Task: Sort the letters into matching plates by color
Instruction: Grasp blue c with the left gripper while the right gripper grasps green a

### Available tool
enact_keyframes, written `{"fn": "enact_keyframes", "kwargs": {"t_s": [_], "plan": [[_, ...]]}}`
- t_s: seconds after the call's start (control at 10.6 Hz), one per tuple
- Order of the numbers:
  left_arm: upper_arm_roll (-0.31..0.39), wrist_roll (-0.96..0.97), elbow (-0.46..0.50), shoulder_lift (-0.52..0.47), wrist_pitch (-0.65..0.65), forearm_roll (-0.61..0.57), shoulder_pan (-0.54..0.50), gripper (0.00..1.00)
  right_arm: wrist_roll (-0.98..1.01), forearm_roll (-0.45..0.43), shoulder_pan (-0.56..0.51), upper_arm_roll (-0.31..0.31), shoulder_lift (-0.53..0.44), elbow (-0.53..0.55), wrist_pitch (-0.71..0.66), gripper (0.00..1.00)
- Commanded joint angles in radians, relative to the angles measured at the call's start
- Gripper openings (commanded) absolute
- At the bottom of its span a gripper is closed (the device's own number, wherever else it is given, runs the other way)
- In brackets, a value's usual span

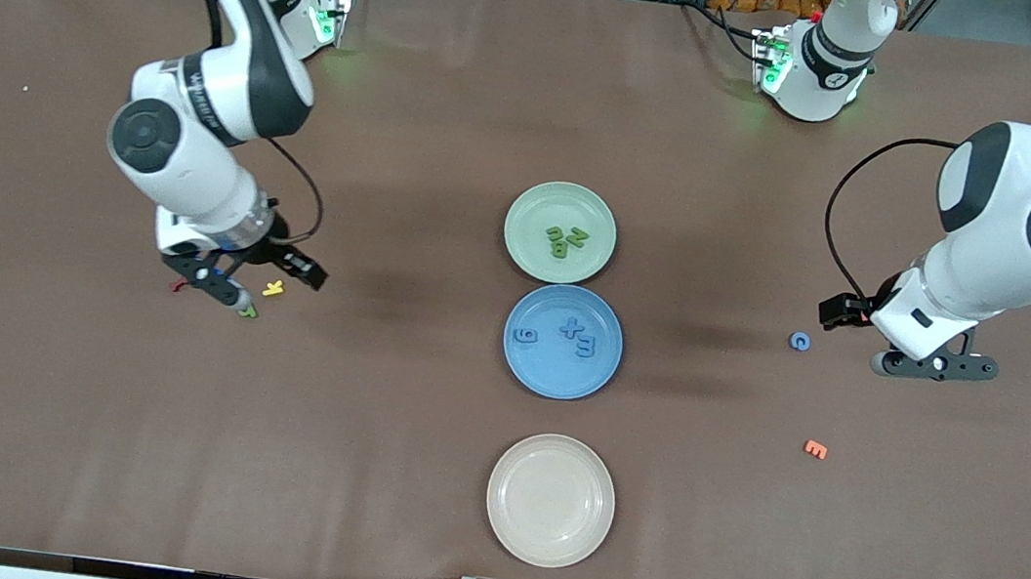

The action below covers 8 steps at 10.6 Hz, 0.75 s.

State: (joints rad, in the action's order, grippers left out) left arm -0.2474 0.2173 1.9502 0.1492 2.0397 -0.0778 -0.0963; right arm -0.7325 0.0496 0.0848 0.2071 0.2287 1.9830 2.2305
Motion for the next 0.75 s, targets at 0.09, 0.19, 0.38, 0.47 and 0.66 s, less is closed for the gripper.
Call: {"fn": "enact_keyframes", "kwargs": {"t_s": [0.09, 0.19, 0.38, 0.47, 0.66], "plan": [[0.0, -0.119, 0.167, -0.017, 0.149, 0.03, -0.008, 1.0, 0.031, 0.03, -0.068, -0.077, -0.051, 0.134, 0.125, 0.73], [0.0, -0.157, 0.165, 0.013, 0.169, 0.029, -0.014, 1.0, 0.031, 0.03, -0.077, -0.095, -0.034, 0.152, 0.191, 0.74], [0.0, -0.223, 0.165, 0.075, 0.218, 0.029, -0.035, 1.0, 0.034, 0.029, -0.074, -0.136, 0.038, 0.151, 0.254, 0.74], [0.0, -0.233, 0.165, 0.096, 0.237, 0.029, -0.037, 1.0, 0.035, 0.029, -0.068, -0.155, 0.069, 0.152, 0.3, 0.74], [0.004, -0.23, 0.165, 0.141, 0.286, 0.026, -0.034, 1.0, 0.028, 0.047, -0.066, -0.158, 0.116, 0.146, 0.343, 0.73]]}}
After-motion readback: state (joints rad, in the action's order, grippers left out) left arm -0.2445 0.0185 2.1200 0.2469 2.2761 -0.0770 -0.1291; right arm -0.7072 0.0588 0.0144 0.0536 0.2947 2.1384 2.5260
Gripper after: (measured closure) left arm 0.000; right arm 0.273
